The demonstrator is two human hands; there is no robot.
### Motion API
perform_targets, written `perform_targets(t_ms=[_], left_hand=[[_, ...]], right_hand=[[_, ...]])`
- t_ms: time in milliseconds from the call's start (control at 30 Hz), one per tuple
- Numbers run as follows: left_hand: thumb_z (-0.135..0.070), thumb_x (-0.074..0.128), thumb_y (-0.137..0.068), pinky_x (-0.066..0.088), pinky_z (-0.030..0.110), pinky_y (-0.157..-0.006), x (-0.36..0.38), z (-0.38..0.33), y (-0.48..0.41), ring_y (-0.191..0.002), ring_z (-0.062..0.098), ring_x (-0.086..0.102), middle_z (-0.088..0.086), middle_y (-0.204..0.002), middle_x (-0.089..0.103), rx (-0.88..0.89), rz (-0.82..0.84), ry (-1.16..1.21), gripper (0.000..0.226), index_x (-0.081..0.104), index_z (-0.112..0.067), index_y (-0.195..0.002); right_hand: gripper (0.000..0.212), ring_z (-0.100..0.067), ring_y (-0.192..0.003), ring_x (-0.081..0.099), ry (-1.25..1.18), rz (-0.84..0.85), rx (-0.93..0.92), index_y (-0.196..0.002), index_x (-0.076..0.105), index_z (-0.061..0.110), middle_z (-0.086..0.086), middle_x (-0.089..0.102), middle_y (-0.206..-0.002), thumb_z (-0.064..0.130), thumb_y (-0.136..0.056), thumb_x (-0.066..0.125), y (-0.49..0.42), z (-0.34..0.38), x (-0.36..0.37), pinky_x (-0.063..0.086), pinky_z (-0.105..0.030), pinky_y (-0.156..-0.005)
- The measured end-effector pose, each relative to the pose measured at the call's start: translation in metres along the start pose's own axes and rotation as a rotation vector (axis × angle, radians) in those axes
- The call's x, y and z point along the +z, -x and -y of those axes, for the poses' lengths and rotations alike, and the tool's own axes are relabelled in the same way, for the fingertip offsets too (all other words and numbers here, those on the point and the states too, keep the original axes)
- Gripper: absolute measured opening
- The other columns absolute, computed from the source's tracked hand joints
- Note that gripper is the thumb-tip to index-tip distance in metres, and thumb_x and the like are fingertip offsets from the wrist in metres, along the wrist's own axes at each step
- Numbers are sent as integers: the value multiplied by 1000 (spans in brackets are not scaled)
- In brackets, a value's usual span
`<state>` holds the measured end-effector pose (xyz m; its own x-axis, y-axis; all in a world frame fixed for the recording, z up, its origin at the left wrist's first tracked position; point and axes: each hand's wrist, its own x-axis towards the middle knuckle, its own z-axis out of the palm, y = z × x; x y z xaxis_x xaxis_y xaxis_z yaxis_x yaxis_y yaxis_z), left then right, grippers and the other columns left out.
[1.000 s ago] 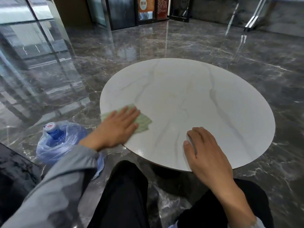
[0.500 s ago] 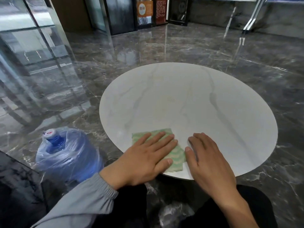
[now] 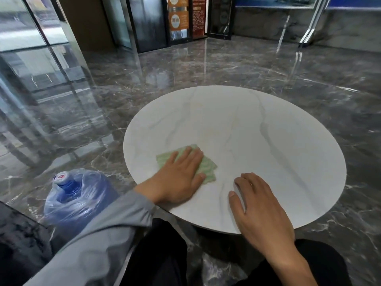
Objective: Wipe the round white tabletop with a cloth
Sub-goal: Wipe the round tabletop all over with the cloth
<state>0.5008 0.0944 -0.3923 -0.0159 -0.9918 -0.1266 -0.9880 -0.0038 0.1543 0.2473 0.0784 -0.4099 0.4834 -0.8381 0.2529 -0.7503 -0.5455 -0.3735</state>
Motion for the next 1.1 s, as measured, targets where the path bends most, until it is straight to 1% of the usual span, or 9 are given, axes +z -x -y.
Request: perform_targets(t_ms=[167,233,367,467,667,767,833,1000,1100], left_hand=[[-74,2,-98,-21,29,-124,11,-5,13,-155,0,-28,-20,-169,-23,105,9,17,81,-11,-34,-166],[-73,5,-100,-19,28,-123,2,20,0,-156,2,-25,-19,-170,-22,37,25,27,77,-12,-36,-166],[-58,18,-110,-7,41,-130,-22,72,-25,-162,13,-15,-5,-176,-15,-211,55,-7,70,-6,-27,-168],[-53,16,-111,-7,45,-130,-26,65,-36,-162,18,-16,-2,-176,-15,-257,73,-17,68,-7,-22,-168],[-58,14,-110,-17,38,-127,-6,-22,-34,-159,11,-24,-9,-174,-20,117,83,-18,71,-10,-25,-167],[-64,14,-108,-19,31,-124,1,-24,-34,-156,3,-24,-18,-171,-20,198,90,1,72,-9,-32,-167],[-64,16,-108,-16,29,-123,-5,-4,-42,-158,4,-21,-17,-172,-18,135,82,35,71,-7,-33,-167],[-56,18,-111,-2,44,-130,-27,62,-69,-163,18,-10,-2,-177,-10,-237,29,-1,69,-1,-23,-169],[-52,16,-111,-4,48,-129,-30,50,-87,-163,22,-13,-1,-177,-12,-260,61,-19,68,-4,-20,-168]], right_hand=[[33,-12,-138,39,3,-15,-9,-129,54,24,6,49,-141,42,-103,44,1,-1,0,41,-33,-109],[31,-11,-138,38,-4,-13,-10,-127,54,25,8,49,-139,42,-103,44,0,-1,0,42,-32,-107],[37,-11,-142,34,-2,-3,6,-132,56,22,5,49,-144,43,-103,43,1,0,-1,37,-30,-112],[43,-14,-147,32,13,9,19,-137,55,20,2,47,-149,43,-104,41,1,4,-1,33,-31,-118],[39,-17,-142,38,17,1,-7,-135,57,16,0,51,-144,36,-104,46,-1,3,-2,36,-33,-116],[35,-14,-141,38,15,-14,-27,-133,57,19,3,51,-141,34,-103,47,1,0,-1,38,-31,-113],[35,-13,-144,35,5,-15,-19,-133,57,21,4,50,-144,35,-103,46,2,-2,0,37,-31,-113],[42,-12,-150,29,1,8,-2,-139,54,22,6,46,-150,41,-105,39,1,-1,2,34,-30,-118],[45,-15,-149,30,12,17,9,-141,53,20,3,46,-152,41,-105,38,1,0,4,31,-32,-120]])
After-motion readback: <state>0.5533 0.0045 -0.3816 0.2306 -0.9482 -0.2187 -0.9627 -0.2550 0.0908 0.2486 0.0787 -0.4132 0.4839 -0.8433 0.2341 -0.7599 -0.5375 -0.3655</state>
